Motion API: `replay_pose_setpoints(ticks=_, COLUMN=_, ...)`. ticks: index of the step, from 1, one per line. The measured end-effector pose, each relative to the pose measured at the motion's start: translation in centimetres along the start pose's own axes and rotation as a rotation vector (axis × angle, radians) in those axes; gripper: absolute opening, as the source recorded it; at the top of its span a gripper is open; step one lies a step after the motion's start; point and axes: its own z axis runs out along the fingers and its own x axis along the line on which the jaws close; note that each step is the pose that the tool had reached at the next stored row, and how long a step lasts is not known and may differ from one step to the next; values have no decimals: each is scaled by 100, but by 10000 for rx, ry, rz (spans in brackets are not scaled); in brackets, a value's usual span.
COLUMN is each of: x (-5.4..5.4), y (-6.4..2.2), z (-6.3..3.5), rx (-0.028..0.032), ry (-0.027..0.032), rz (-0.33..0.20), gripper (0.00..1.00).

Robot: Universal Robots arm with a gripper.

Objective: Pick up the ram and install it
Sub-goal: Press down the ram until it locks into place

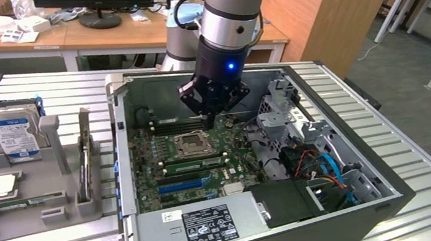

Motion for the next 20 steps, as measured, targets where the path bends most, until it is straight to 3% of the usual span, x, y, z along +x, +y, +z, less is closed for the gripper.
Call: replay_pose_setpoints(ticks=20, x=1, y=6, z=-59, rx=0, ry=7, rz=0, gripper=11)
